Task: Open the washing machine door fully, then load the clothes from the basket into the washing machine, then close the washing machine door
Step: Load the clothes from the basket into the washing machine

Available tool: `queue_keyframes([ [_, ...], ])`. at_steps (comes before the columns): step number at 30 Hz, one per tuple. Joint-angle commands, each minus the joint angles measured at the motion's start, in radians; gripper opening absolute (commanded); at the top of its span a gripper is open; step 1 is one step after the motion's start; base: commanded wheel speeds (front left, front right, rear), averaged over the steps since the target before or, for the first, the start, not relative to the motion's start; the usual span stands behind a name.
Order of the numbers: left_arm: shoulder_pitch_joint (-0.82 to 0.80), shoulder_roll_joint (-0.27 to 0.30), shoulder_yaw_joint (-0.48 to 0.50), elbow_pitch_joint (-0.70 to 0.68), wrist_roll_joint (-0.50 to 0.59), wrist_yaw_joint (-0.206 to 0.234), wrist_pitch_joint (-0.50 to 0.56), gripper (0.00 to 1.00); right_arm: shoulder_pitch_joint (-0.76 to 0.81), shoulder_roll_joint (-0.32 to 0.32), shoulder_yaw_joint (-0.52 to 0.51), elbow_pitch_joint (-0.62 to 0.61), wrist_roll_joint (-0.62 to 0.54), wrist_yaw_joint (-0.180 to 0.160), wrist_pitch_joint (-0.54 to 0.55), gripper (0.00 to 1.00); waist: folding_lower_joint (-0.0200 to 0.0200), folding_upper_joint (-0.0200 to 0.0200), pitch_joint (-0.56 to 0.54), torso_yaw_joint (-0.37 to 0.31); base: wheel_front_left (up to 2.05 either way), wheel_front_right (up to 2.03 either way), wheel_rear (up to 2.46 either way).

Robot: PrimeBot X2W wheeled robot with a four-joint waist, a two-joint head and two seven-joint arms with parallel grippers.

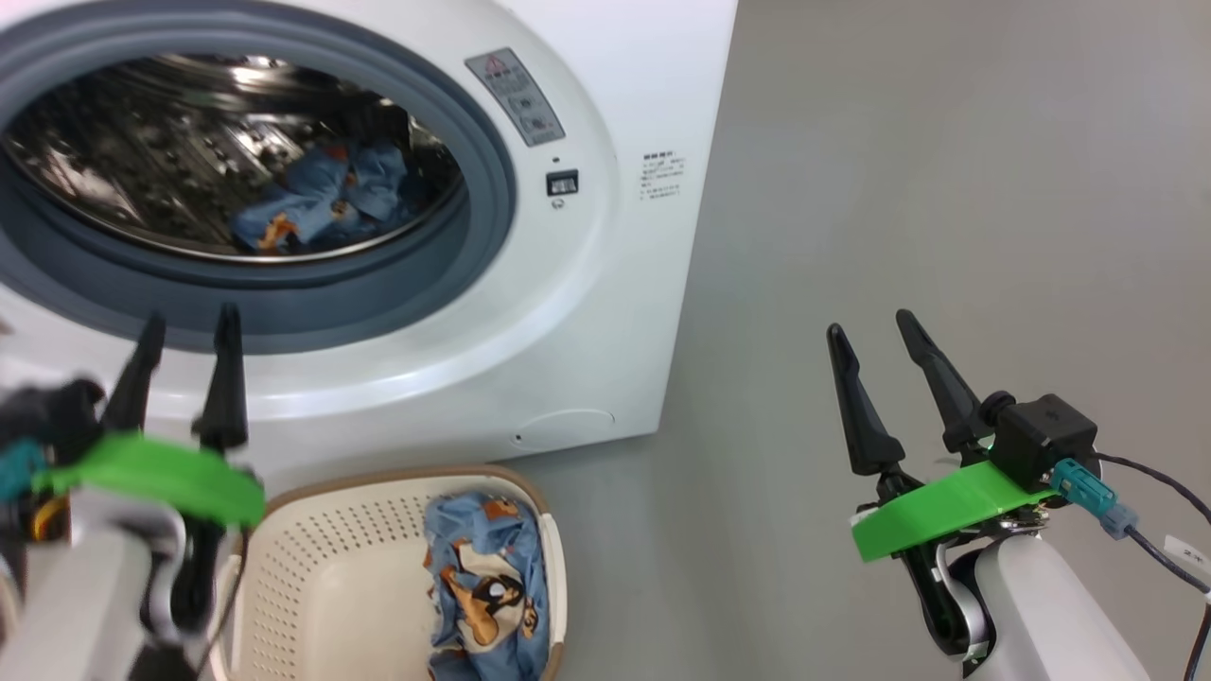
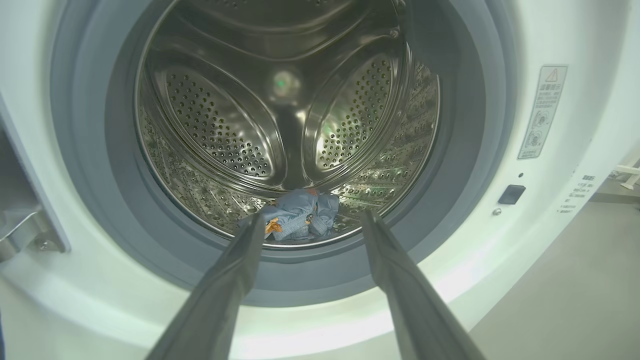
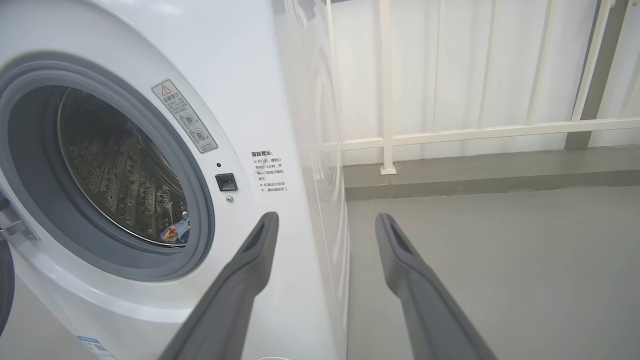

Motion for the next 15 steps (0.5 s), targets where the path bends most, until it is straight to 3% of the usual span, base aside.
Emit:
queue_keyframes([
  [1, 0.025, 0.043, 0.058, -0.053, 0.023, 0.011, -0.007, 1.0, 0.011, -0.003, 0.016, -0.019, -0.01, 0.005, -0.008, 1.0, 0.0, 0.0, -0.028, 0.015, 0.0, 0.0, 0.0],
  [15, 0.337, 0.002, 0.209, -0.321, 0.148, 0.069, -0.007, 1.0, 0.049, -0.003, -0.011, -0.002, -0.029, 0.005, -0.008, 1.0, 0.0, 0.0, -0.095, 0.065, 0.0, 0.0, 0.0],
])
